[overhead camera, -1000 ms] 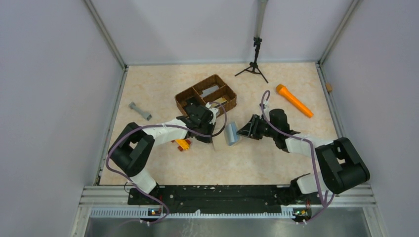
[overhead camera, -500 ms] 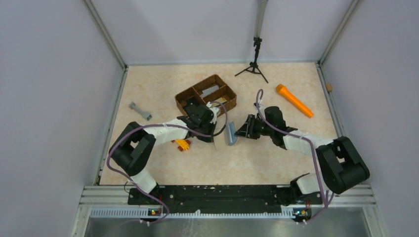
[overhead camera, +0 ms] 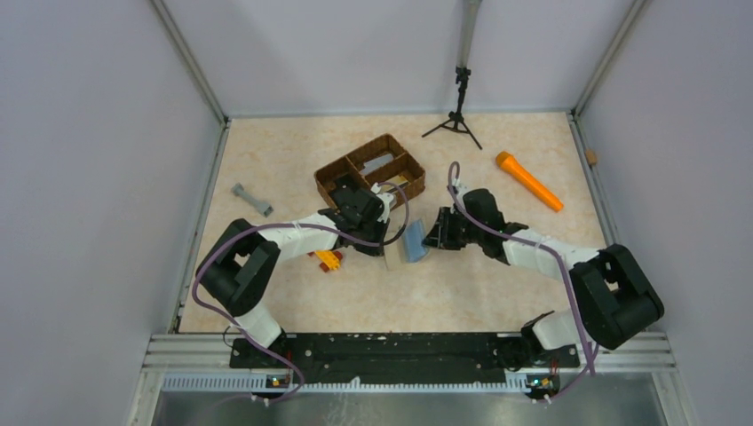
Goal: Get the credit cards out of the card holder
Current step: Pick up the card holder from the center of the board.
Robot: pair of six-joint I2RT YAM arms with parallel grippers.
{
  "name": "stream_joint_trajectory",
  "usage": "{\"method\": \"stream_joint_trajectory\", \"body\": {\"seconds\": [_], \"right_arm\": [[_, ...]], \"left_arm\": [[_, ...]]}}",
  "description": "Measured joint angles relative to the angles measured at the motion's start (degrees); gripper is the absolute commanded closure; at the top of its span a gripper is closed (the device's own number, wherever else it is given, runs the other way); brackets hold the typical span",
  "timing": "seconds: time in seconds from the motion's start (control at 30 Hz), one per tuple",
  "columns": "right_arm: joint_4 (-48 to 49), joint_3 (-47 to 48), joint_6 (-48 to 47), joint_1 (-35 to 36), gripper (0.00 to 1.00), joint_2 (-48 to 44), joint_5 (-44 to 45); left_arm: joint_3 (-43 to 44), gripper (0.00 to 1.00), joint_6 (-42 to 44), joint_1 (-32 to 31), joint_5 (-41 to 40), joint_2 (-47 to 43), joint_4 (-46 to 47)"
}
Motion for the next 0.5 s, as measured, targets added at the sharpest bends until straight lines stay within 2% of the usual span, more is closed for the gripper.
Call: {"method": "stream_joint_trajectory", "body": {"seconds": [0.33,0.5], "right_arm": [[-4.1,4.0,-2.8,4.0,0.80,2.7,6.2],[-4.4,6.3,-3.5,6.7,0.71,4.1,8.3]], "left_arm": [[0.0,1.00,0.0,0.0,0.0,0.0,0.0],[0.0,1.00,0.0,0.0,0.0,0.1,0.1]]}}
